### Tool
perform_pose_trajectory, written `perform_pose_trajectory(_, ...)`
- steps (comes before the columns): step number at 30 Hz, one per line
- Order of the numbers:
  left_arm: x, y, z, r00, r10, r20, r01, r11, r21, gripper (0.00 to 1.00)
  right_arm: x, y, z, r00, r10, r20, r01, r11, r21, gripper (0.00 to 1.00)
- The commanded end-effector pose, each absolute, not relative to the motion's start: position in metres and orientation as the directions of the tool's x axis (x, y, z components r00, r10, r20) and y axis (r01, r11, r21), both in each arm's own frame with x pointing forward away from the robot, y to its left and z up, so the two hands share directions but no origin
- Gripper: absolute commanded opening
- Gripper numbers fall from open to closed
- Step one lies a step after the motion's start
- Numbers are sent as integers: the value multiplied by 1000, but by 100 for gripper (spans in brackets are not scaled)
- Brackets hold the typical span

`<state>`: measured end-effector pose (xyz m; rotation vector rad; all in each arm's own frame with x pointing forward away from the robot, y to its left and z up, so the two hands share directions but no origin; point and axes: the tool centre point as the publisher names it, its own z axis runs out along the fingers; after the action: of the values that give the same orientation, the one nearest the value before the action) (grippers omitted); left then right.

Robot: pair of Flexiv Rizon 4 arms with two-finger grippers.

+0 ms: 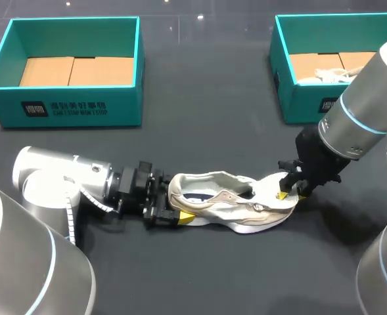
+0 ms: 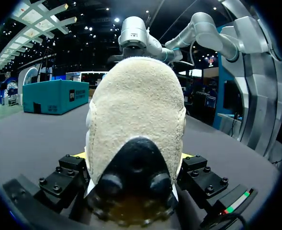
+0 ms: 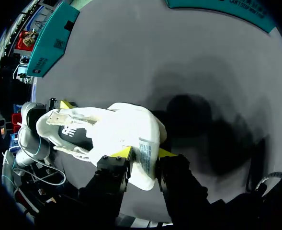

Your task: Take the shoe out of the shoebox, open the shoe tongue, remove and reinsert the insole, then place the shoe into the shoebox

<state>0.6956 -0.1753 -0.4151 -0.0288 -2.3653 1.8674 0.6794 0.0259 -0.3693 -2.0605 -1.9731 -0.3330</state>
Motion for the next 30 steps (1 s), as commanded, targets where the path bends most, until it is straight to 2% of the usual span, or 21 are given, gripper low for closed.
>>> perform_pose_trajectory(1,694,-175,-416,-992,94,89,-64,238,-969,0,676,19,-369,56,930,363,998,-49,-29,44)
perform_pose_trajectory(6,694,-175,-416,-992,94,89,-64,238,-969,0,675,11,-356,66,944,322,998,-66,-9,45)
perform_pose_trajectory(16,694,-175,-416,-992,94,89,-64,238,-969,0,672,-6,-295,72,985,154,994,-83,68,47)
perform_pose_trajectory(30,694,-175,-416,-992,94,89,-64,238,-969,0,680,7,-226,-42,998,-36,987,48,153,45)
